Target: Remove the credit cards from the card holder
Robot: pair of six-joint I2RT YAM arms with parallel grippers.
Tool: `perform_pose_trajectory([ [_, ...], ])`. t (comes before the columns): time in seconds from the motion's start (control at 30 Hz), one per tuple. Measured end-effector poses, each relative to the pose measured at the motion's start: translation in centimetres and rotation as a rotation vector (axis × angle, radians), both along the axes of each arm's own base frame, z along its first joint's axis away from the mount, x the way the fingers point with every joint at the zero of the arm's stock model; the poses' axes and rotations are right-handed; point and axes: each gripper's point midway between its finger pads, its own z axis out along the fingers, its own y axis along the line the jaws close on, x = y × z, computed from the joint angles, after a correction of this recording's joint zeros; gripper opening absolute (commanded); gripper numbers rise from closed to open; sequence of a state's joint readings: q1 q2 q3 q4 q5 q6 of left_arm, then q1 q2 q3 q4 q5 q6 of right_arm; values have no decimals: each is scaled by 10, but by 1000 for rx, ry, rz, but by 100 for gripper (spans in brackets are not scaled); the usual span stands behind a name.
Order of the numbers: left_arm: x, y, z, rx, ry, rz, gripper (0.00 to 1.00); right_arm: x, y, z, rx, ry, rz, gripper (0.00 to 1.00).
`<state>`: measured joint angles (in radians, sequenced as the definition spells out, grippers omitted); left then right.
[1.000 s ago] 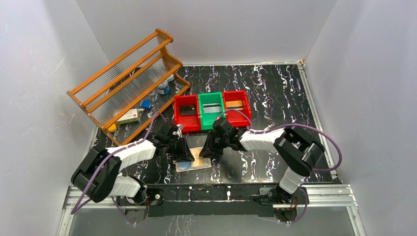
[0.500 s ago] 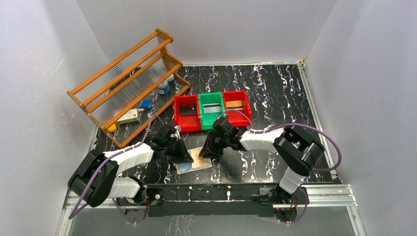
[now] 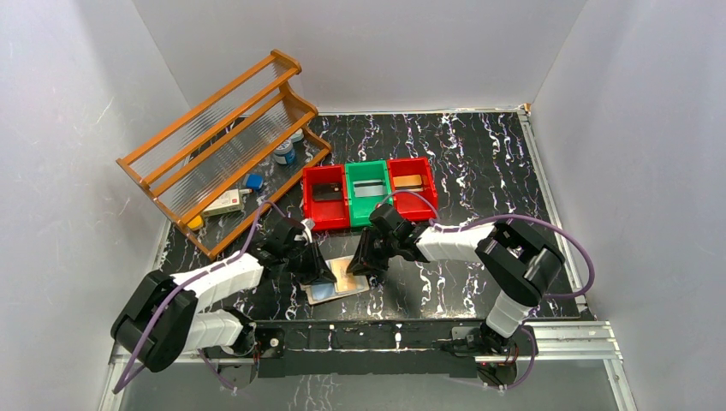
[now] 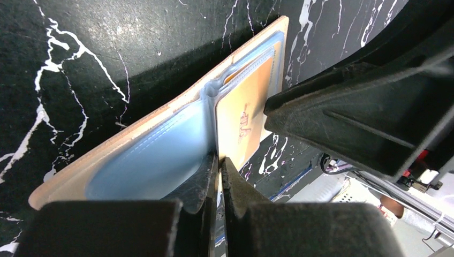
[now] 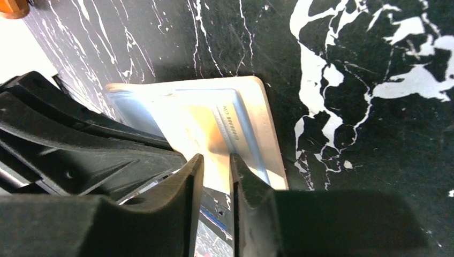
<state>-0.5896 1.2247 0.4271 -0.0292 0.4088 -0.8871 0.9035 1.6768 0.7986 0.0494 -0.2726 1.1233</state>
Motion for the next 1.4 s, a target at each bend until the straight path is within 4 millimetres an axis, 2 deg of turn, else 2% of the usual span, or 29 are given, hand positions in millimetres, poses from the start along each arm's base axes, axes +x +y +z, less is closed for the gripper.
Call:
perform_pose_trajectory([
  [0.07, -1, 1, 2, -2, -7, 0, 0, 0, -1, -2, -7, 0, 1, 23],
  [0.17, -3, 2, 2, 0, -8, 1, 0, -1, -2, -4, -16, 5, 0, 20],
  [1.1, -13, 24, -9, 111, 0, -1, 0, -2, 1, -6, -20, 5, 7, 22],
  [1.33, -7, 16, -1, 65, -16, 16, 21, -2, 1, -6, -18, 1, 15, 23],
  [1.4, -3, 9, 4, 26, -28, 25, 24, -3, 2, -6, -14, 5, 19, 23],
])
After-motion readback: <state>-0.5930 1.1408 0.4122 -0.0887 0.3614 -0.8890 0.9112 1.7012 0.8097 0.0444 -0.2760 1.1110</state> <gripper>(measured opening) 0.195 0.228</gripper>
